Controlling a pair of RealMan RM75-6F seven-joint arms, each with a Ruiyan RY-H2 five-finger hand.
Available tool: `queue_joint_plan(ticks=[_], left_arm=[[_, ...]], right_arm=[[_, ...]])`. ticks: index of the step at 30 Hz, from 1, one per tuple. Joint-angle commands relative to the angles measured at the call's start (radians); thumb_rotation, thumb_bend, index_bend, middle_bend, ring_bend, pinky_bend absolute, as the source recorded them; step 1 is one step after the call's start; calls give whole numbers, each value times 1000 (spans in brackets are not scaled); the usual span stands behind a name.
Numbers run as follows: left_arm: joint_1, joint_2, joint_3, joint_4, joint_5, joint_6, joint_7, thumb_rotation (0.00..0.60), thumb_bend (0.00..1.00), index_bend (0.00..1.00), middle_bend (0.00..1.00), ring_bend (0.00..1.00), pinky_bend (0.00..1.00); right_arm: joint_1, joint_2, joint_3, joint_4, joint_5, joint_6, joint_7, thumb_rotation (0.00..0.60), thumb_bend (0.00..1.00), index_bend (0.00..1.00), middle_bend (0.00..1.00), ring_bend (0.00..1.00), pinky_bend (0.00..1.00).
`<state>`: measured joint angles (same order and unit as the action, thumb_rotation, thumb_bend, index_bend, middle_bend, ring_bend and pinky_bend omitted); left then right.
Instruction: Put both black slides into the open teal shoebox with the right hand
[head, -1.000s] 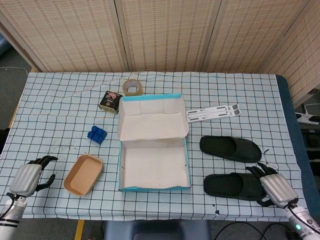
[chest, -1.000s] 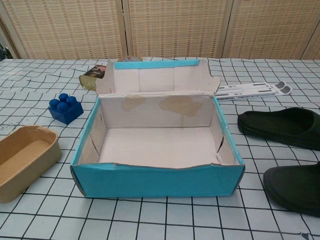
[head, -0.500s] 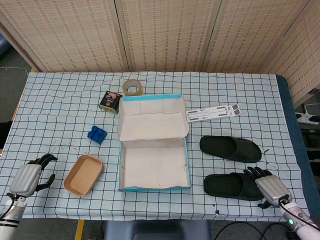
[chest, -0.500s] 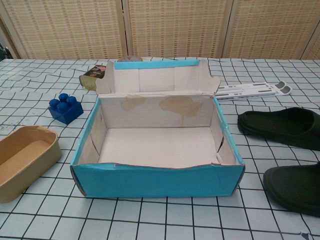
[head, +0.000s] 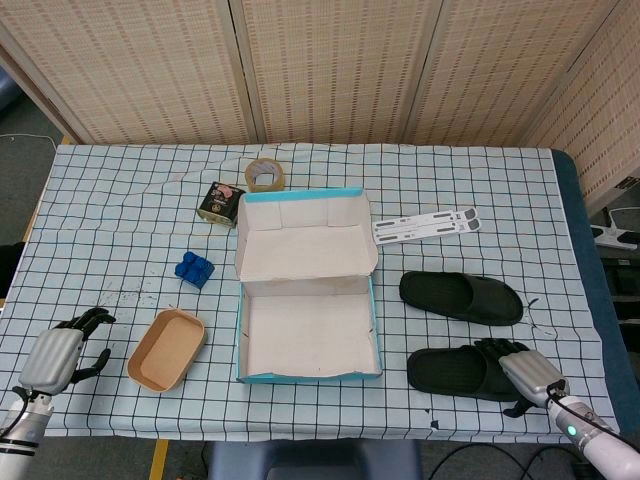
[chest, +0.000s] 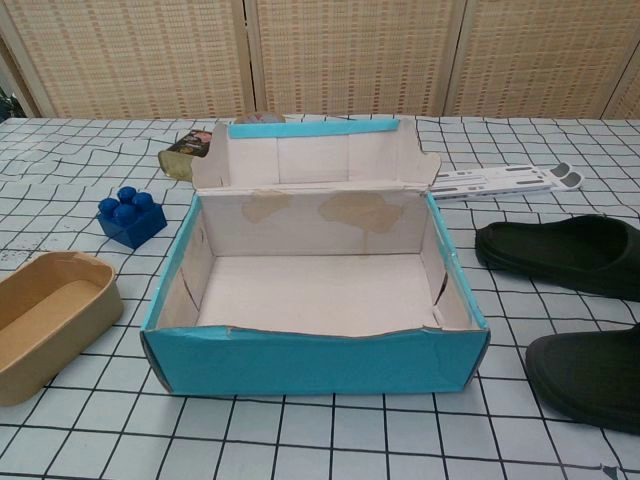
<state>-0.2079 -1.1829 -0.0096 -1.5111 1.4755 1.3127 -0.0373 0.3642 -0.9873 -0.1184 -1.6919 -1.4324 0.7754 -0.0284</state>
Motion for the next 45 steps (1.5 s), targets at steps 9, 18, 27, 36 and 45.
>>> queue_joint_plan(ticks=[9, 18, 27, 36, 45], left_arm=[[-2, 4, 1, -6, -8, -12, -3, 600, 386, 310, 194, 325, 422], [-2, 12, 3, -15, -7, -16, -17, 600, 387, 311, 195, 325, 423], [-3, 16, 4, -18, -8, -21, -24, 600, 384, 312, 195, 325, 422], [-4, 17, 4, -20, -13, -26, -25, 600, 385, 311, 195, 325, 423], [-4, 18, 3, -23, -18, -30, -22, 600, 383, 311, 195, 325, 422]], right_arm=[[6, -36, 0, 32, 2, 6, 33, 600, 0, 0, 0, 0, 114], [10, -76, 6, 62, 50, -2, 13, 600, 0, 0, 0, 0, 112], [-19, -121, 29, 76, 119, 76, -65, 600, 0, 0, 0, 0, 105], [-20, -134, 30, 74, 144, 79, -88, 600, 0, 0, 0, 0, 100], [-15, -124, 24, 69, 129, 67, -64, 600, 0, 0, 0, 0, 99]])
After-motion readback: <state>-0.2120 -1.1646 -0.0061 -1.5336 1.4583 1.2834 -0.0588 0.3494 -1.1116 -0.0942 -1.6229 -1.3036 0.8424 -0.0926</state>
